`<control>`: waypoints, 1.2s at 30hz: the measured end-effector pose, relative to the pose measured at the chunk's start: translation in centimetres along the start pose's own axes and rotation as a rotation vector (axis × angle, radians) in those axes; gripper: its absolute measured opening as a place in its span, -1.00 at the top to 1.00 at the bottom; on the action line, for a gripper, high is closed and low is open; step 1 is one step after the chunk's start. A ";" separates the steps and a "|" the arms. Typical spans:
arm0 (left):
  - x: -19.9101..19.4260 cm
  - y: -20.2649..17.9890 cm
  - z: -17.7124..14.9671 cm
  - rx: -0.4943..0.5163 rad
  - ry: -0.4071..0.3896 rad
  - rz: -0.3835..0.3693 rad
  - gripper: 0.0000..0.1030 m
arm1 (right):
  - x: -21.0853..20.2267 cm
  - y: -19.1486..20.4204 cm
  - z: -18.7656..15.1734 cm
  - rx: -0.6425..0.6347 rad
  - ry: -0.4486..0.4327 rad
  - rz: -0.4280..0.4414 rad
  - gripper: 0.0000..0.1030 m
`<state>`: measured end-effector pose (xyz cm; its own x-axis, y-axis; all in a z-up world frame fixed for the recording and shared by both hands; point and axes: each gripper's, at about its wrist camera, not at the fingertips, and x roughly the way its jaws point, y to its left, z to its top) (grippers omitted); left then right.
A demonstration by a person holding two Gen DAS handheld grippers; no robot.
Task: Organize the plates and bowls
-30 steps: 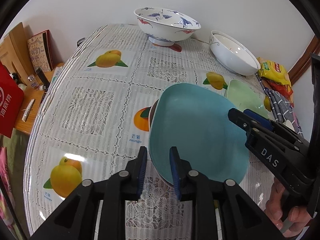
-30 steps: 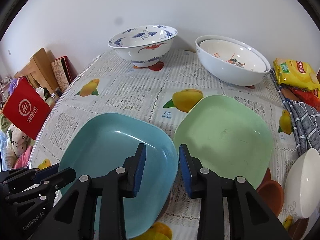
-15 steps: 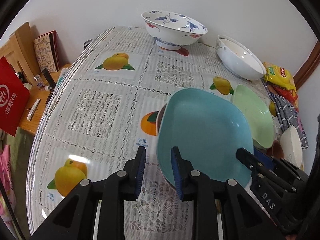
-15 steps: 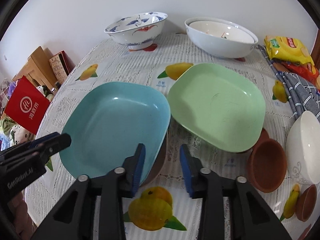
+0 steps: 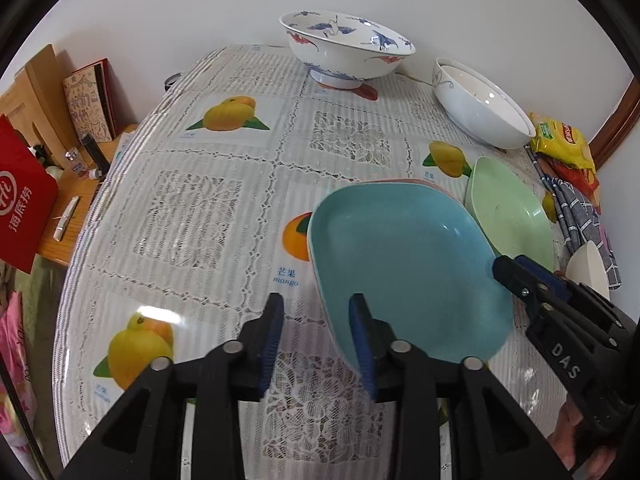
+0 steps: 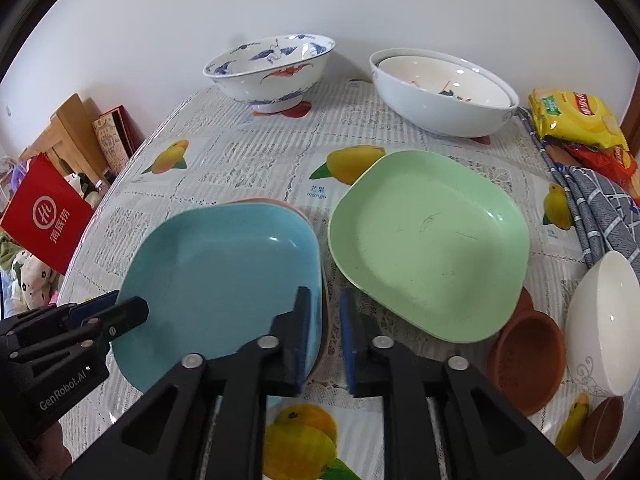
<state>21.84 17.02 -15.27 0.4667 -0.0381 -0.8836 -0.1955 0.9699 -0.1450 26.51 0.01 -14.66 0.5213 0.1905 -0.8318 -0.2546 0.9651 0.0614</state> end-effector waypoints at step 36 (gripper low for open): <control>-11.6 -16.1 -7.2 0.441 -0.103 -0.333 0.26 | -23.3 -9.6 -14.5 0.341 -0.265 -0.342 -0.11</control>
<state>13.35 0.14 -5.94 0.5277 -0.3573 -0.7706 0.3458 0.9190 -0.1892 5.03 -16.31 -3.85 0.7263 -0.1484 -0.6712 0.2211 0.9750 0.0236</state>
